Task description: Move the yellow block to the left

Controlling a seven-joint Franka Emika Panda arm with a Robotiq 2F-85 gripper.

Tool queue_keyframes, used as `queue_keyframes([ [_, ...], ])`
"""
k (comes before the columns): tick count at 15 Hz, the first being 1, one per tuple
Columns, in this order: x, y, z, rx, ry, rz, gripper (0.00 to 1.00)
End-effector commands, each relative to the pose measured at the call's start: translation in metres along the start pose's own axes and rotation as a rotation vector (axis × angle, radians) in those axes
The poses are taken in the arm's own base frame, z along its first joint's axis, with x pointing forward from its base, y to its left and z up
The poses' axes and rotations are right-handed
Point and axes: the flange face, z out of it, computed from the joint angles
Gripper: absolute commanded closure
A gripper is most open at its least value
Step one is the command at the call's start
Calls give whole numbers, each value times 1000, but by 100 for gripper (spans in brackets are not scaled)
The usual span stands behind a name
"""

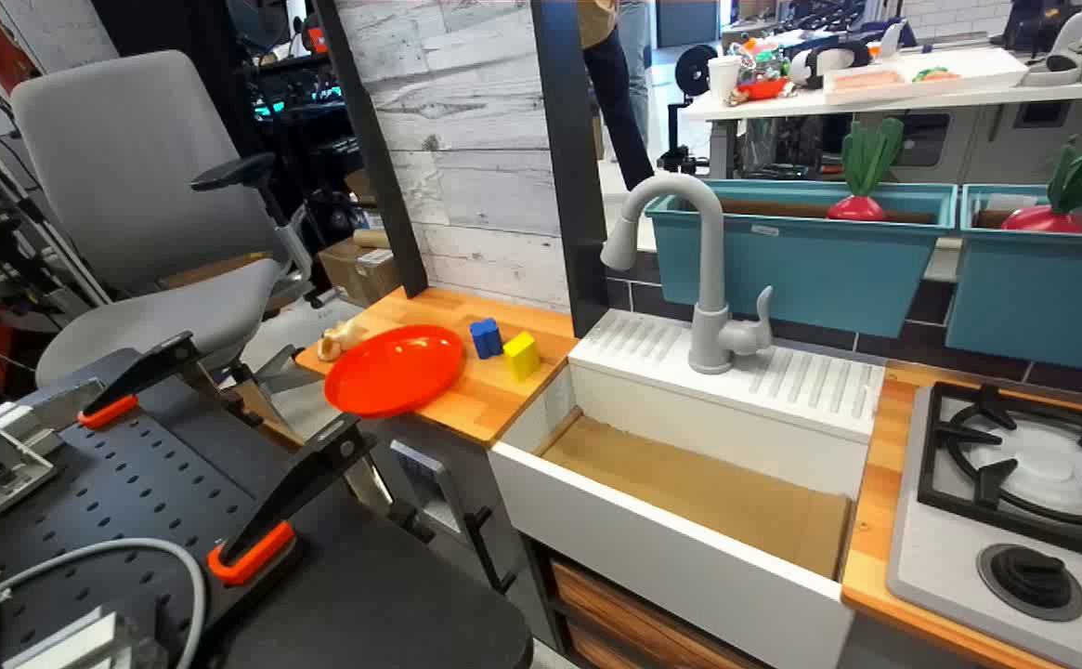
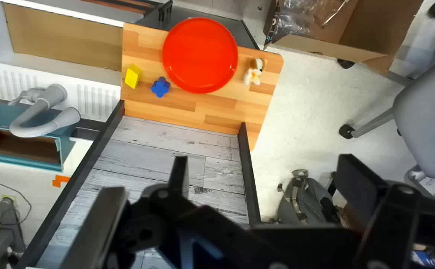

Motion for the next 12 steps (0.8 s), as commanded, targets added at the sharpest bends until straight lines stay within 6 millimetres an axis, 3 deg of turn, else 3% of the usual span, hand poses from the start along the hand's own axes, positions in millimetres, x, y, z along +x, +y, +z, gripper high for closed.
queue_keyframes([
  [1,1,0,-1,0,0,0,0],
  [7,1,0,-2,0,1,0,0],
  [12,28,23,33,15,52,51,0],
])
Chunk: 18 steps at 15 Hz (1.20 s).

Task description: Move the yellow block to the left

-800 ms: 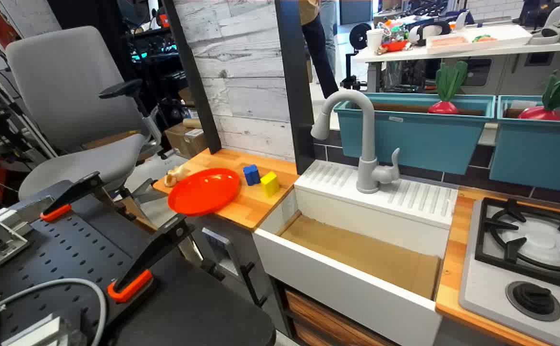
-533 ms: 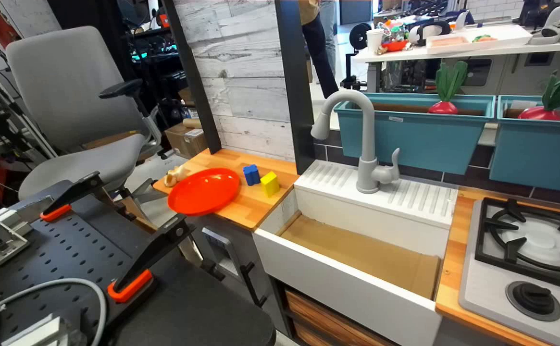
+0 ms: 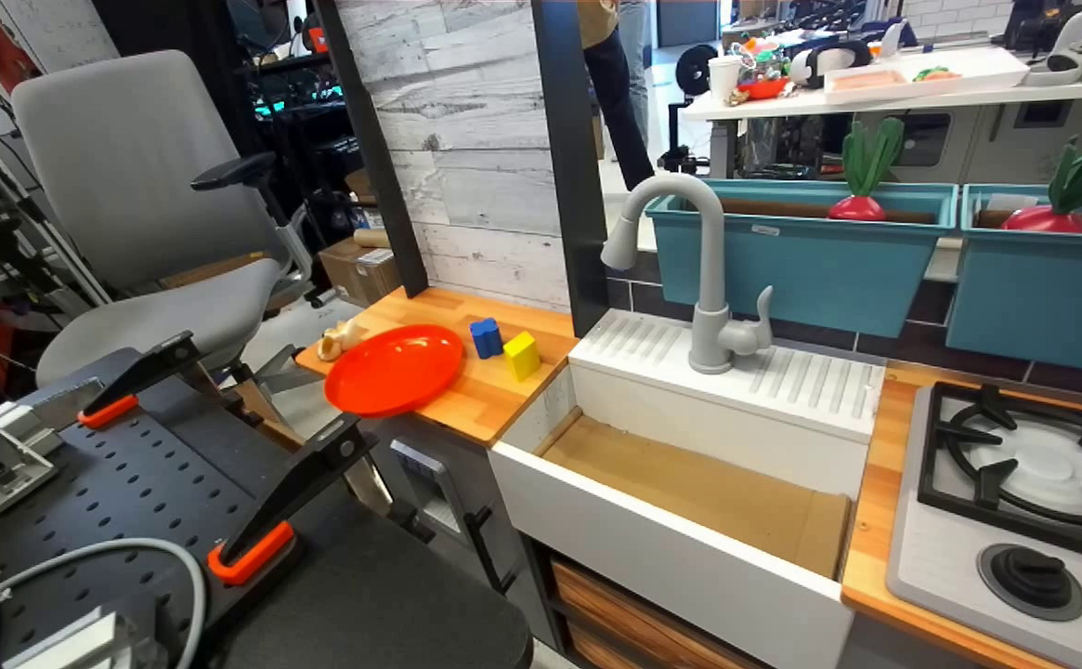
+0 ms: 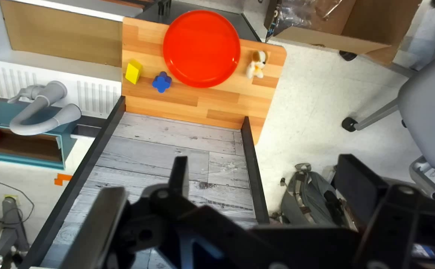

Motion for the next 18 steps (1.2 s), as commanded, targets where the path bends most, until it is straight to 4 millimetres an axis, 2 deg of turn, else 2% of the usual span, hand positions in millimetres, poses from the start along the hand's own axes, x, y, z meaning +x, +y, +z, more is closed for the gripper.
queue_keyframes([
  [1,26,16,35,13,37,39,0],
  [5,47,23,97,38,2,54,0],
  [8,50,26,147,44,-58,57,0],
  [11,51,42,185,44,-84,83,0],
  [18,59,126,265,47,-72,267,0],
])
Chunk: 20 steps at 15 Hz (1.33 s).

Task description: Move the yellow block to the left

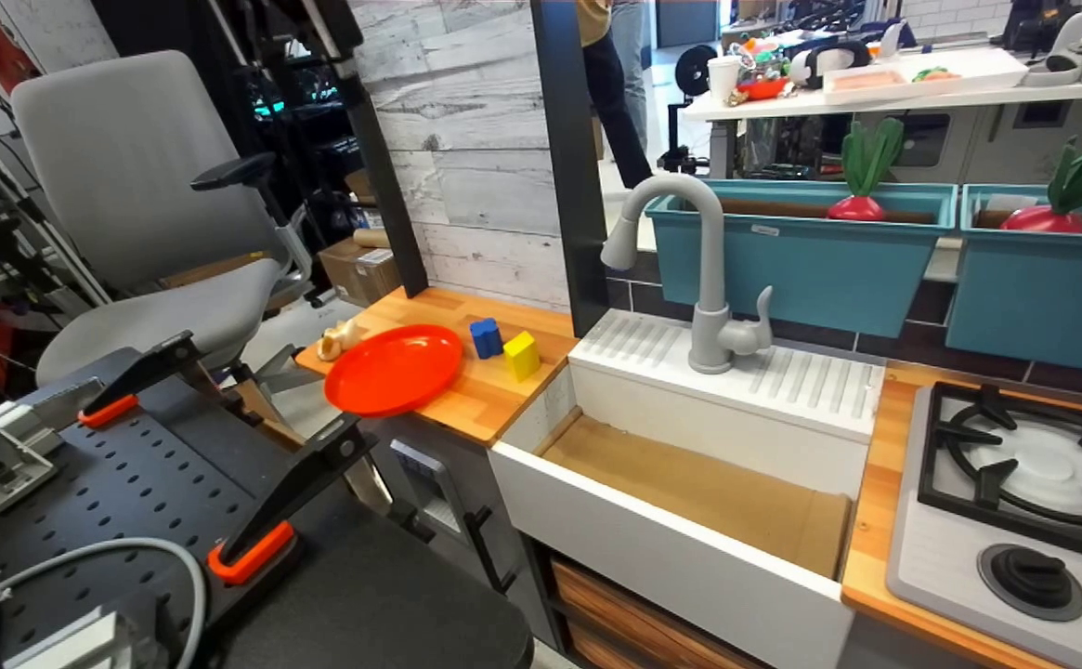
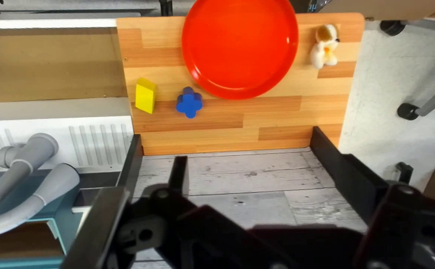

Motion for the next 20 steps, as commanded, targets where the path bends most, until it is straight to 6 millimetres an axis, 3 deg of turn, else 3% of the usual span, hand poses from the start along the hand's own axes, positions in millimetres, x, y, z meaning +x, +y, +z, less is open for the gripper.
queue_keyframes([
  [1,22,36,41,16,18,86,0],
  [6,33,81,100,-2,34,205,0],
  [7,36,85,100,-7,20,216,0],
  [8,23,77,94,-6,10,184,0],
  [10,28,85,104,-10,6,200,0],
  [14,33,85,103,-10,13,204,0],
  [20,27,105,152,-12,5,229,0],
])
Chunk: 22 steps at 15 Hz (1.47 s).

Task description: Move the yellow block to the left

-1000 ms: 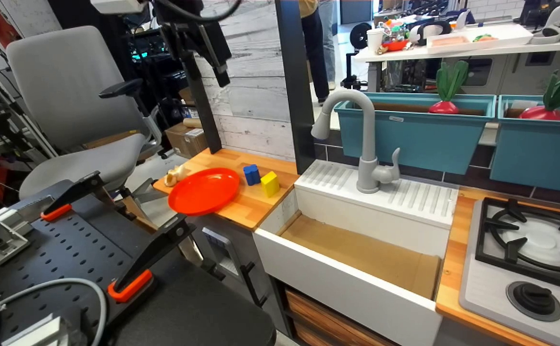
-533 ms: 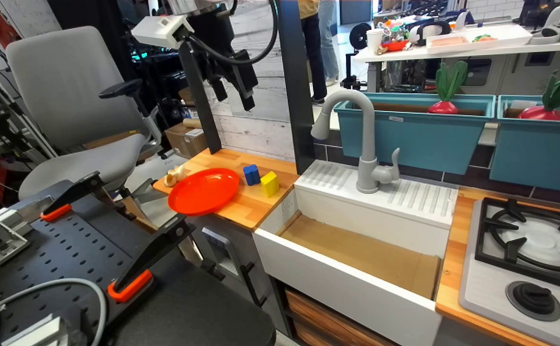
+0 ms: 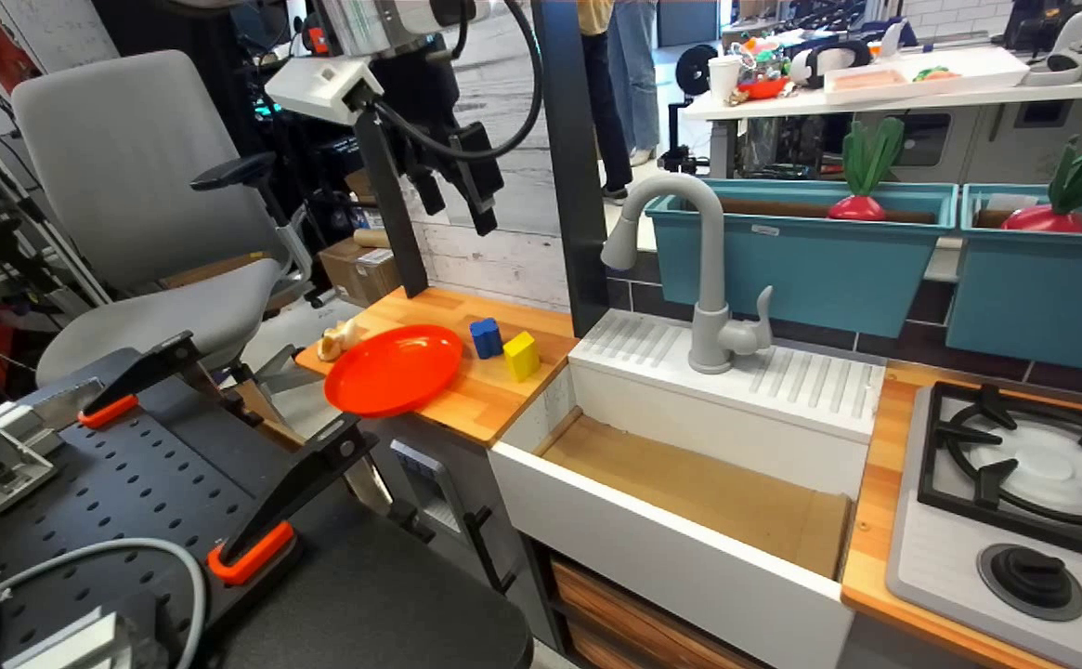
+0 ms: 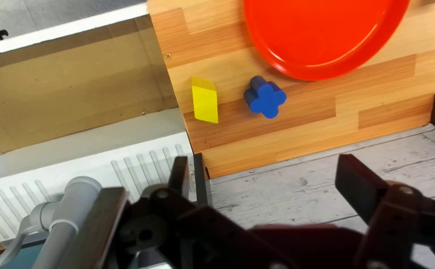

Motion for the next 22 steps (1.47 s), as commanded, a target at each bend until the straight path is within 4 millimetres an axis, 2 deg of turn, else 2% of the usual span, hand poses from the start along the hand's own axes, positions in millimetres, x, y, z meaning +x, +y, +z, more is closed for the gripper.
queue_keyframes([
  [1,5,17,37,0,-7,24,0],
  [6,9,36,89,-17,-57,59,0],
  [11,19,45,133,-42,-80,77,0],
  [14,21,50,151,-45,-102,77,0],
  [19,25,51,167,-40,-113,72,0],
  [20,26,51,168,-36,-115,68,25],
  [22,28,50,169,-33,-120,66,34],
])
